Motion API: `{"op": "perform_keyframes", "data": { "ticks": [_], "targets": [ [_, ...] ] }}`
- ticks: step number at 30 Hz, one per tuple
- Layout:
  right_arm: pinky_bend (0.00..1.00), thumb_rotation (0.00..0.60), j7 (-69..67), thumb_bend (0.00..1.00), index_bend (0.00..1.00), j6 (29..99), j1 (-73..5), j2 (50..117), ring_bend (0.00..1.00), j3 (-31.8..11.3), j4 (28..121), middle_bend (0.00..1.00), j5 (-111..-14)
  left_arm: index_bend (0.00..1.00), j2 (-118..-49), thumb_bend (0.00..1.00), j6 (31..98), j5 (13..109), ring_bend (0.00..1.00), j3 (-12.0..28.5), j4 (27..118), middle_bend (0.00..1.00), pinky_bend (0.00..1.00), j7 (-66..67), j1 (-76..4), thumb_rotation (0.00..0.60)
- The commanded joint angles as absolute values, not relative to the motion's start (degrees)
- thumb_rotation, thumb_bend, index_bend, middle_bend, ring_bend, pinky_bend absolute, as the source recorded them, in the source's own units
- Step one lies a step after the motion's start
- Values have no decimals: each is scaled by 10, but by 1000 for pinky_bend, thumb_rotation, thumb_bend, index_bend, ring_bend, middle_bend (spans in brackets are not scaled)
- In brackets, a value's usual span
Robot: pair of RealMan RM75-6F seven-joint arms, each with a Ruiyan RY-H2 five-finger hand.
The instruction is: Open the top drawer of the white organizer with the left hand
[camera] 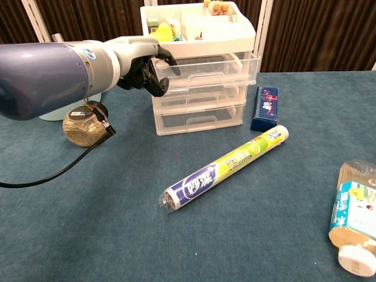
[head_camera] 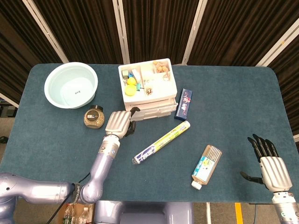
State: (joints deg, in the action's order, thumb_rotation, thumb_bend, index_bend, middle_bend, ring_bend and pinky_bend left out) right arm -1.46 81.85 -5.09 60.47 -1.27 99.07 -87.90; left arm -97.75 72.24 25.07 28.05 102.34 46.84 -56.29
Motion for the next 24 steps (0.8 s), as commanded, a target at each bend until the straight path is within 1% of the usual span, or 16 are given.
{"op": "perform_keyframes", "data": {
  "ticks": [1, 6, 13, 24],
  "targets": [
    [0, 600, -16, 68, 0, 819, -51, 605, 0, -13, 991, 0, -879, 244, -979, 662, 731, 208, 969, 294, 1028, 1000, 981, 487, -584, 600],
    [0, 600, -19, 67, 0, 820, -50, 604, 0, -14, 991, 0, -878, 266, -980, 662, 736, 178, 969, 300, 1035, 1000, 981, 490, -600, 600],
    [0, 600, -19, 67, 0, 823, -50, 604, 0, -13, 990, 0, -882, 281, -971, 664, 744, 154, 969, 298, 1057, 1000, 980, 487, -608, 600],
    [0, 600, -16, 67, 0, 826, -49, 607, 0, -13, 990, 0, -884, 277, -952, 664, 746, 151, 970, 281, 1096, 1000, 981, 462, -605, 600]
  ]
}}
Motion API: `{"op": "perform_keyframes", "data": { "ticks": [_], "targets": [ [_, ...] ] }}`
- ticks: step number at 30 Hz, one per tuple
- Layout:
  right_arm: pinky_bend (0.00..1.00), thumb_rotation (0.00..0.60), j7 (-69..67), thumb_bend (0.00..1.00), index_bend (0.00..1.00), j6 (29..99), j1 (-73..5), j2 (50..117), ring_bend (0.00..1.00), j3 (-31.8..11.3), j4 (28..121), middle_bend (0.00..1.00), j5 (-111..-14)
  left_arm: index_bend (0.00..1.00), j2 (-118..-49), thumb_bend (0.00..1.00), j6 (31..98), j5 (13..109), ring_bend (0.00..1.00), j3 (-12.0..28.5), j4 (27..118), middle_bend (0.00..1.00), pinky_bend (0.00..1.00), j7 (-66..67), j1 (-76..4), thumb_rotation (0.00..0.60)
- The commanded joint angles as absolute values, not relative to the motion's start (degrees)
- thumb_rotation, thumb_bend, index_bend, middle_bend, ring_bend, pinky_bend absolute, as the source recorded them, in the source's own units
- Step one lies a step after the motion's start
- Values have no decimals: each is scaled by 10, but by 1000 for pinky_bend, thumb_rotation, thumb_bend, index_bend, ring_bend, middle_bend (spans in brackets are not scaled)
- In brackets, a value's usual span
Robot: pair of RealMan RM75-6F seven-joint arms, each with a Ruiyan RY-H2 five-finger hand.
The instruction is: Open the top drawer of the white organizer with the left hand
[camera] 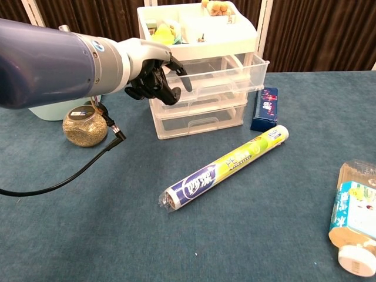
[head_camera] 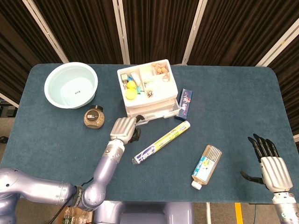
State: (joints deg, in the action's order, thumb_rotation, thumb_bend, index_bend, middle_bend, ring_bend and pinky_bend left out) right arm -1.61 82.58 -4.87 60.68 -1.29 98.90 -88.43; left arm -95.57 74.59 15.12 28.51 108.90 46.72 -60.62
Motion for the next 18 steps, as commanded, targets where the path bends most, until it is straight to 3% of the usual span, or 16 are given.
{"op": "perform_keyframes", "data": {
  "ticks": [1, 18],
  "targets": [
    [0, 600, -16, 67, 0, 826, -49, 607, 0, -13, 990, 0, -884, 278, -951, 664, 746, 152, 970, 279, 1098, 1000, 981, 462, -605, 600],
    [0, 600, -11, 67, 0, 829, -48, 610, 0, -12, 989, 0, -890, 285, -938, 664, 749, 175, 970, 254, 1140, 1000, 981, 432, -609, 600]
  ]
}}
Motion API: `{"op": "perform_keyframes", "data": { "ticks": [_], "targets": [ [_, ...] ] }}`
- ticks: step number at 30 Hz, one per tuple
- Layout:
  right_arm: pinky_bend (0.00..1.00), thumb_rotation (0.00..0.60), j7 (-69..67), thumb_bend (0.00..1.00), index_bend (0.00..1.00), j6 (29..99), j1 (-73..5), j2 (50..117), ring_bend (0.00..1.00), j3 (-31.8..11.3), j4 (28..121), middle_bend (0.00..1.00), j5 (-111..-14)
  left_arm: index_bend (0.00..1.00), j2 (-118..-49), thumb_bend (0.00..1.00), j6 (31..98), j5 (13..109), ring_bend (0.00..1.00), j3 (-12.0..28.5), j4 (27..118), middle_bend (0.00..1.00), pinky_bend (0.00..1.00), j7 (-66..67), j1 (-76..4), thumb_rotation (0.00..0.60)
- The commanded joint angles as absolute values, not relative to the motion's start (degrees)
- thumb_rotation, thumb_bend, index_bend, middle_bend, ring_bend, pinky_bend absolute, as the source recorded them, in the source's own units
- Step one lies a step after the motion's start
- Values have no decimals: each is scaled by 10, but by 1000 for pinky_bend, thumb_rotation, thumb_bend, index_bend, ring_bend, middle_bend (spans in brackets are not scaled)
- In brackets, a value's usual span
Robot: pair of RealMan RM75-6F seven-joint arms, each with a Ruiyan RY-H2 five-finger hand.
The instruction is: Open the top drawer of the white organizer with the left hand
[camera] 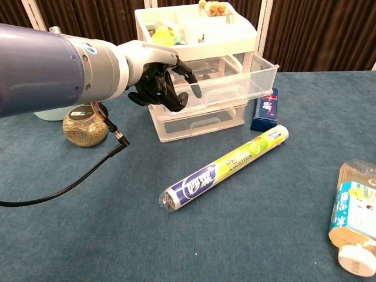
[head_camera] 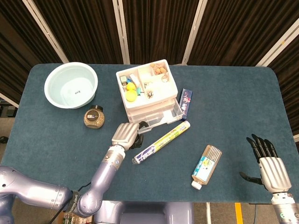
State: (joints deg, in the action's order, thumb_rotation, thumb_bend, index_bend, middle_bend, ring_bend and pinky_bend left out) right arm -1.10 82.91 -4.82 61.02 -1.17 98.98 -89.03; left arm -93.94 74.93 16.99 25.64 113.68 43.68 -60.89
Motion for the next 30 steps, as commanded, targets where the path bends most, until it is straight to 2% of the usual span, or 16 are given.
{"op": "perform_keyframes", "data": {
  "ticks": [1, 9, 14, 16, 20, 22, 25, 27, 28, 30],
  "targets": [
    [0, 600, -11, 67, 0, 829, -49, 611, 0, -12, 989, 0, -890, 285, -938, 665, 748, 177, 970, 253, 1143, 1000, 981, 430, -609, 600],
    [0, 600, -10, 68, 0, 830, -48, 611, 0, -12, 989, 0, -890, 275, -934, 665, 747, 174, 970, 244, 1161, 1000, 981, 424, -615, 600],
    [0, 600, -10, 68, 0, 830, -48, 611, 0, -12, 989, 0, -890, 190, -933, 660, 754, 186, 969, 235, 1163, 1000, 982, 422, -617, 600],
    [0, 600, -10, 68, 0, 830, -48, 612, 0, -12, 988, 0, -890, 158, -932, 630, 761, 203, 962, 228, 1161, 1000, 980, 420, -615, 600],
    [0, 600, -10, 67, 0, 830, -48, 612, 0, -11, 988, 0, -891, 138, -928, 459, 782, 263, 907, 202, 1152, 976, 963, 424, -610, 600],
    [0, 600, -9, 67, 0, 829, -48, 612, 0, -11, 988, 0, -891, 132, -922, 344, 792, 301, 856, 184, 1149, 913, 942, 429, -605, 600],
    [0, 600, -9, 67, 0, 828, -48, 612, 0, -11, 987, 0, -890, 121, -906, 197, 811, 365, 711, 148, 1151, 727, 844, 443, -594, 600],
    [0, 600, -9, 67, 0, 829, -48, 612, 0, -12, 986, 0, -889, 119, -888, 133, 829, 422, 561, 114, 1161, 556, 737, 451, -580, 600],
    [0, 600, -9, 68, 0, 829, -48, 612, 0, -12, 986, 0, -890, 119, -877, 116, 841, 455, 506, 94, 1166, 500, 689, 456, -570, 600],
    [0, 600, -9, 67, 0, 830, -48, 612, 0, -13, 985, 0, -889, 118, -855, 85, 862, 518, 330, 54, 1178, 352, 514, 455, -547, 600]
  ]
}}
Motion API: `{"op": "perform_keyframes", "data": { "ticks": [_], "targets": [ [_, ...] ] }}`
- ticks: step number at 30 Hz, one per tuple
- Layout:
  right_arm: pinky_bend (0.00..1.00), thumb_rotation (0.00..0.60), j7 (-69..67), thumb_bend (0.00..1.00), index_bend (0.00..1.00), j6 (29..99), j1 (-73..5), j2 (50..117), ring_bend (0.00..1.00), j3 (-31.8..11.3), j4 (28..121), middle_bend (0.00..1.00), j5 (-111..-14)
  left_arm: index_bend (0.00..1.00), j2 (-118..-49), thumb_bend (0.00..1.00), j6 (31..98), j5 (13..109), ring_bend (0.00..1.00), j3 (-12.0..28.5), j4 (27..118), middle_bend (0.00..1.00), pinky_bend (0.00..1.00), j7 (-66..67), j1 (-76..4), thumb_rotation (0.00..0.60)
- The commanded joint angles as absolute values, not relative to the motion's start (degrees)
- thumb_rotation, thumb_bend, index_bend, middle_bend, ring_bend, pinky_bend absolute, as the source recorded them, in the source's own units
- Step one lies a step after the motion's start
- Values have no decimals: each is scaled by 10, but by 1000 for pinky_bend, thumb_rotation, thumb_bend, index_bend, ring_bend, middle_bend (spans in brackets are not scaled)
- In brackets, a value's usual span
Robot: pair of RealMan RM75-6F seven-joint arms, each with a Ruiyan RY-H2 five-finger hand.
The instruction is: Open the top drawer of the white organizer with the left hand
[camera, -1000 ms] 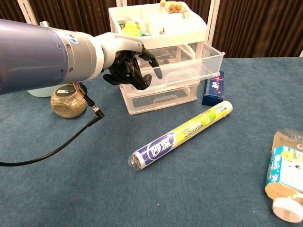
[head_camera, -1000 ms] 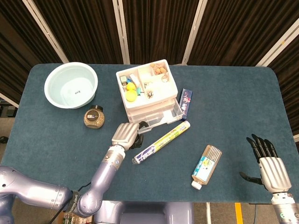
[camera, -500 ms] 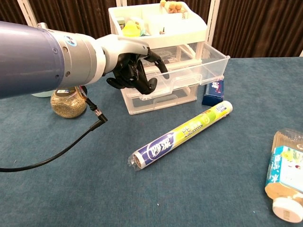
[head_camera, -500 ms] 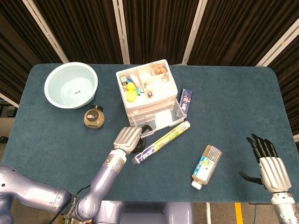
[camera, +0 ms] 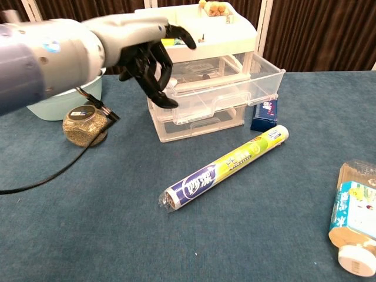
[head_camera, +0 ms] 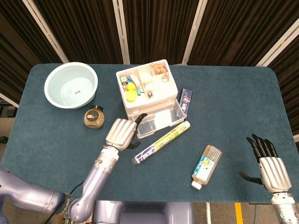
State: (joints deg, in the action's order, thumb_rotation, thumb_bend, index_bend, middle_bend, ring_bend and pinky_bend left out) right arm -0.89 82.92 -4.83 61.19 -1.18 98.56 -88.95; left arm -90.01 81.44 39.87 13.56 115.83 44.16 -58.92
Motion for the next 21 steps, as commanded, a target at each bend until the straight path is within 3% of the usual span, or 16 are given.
{"op": "perform_keyframes", "data": {
  "ticks": [1, 3, 5, 9, 11, 15, 21],
  "targets": [
    [0, 600, -9, 68, 0, 830, -48, 611, 0, -13, 984, 0, -888, 117, -841, 77, 876, 552, 274, 29, 1186, 311, 455, 452, -530, 600],
    [0, 600, -8, 68, 0, 831, -48, 611, 0, -14, 984, 0, -886, 114, -817, 49, 898, 602, 128, -12, 1198, 202, 304, 443, -500, 600],
    [0, 600, -6, 68, 0, 830, -48, 611, 0, -16, 982, 0, -881, 108, -789, 19, 924, 658, 48, -62, 1203, 130, 221, 427, -461, 600],
    [0, 600, 7, 67, 0, 833, -46, 613, 0, -20, 981, 0, -874, 67, -735, 0, 971, 742, 0, -150, 1180, 12, 117, 385, -382, 600],
    [0, 600, 20, 68, 0, 839, -46, 617, 0, -22, 976, 0, -875, 43, -716, 0, 990, 765, 0, -180, 1156, 0, 96, 354, -344, 600],
    [0, 600, 61, 68, 0, 852, -46, 627, 0, -25, 956, 0, -885, 1, -694, 0, 1019, 796, 0, -211, 1090, 0, 67, 303, -283, 600],
    [0, 600, 89, 68, 0, 871, -39, 644, 0, -24, 945, 0, -897, 0, -704, 0, 1056, 839, 0, -219, 963, 0, 55, 204, -201, 600]
  ]
}}
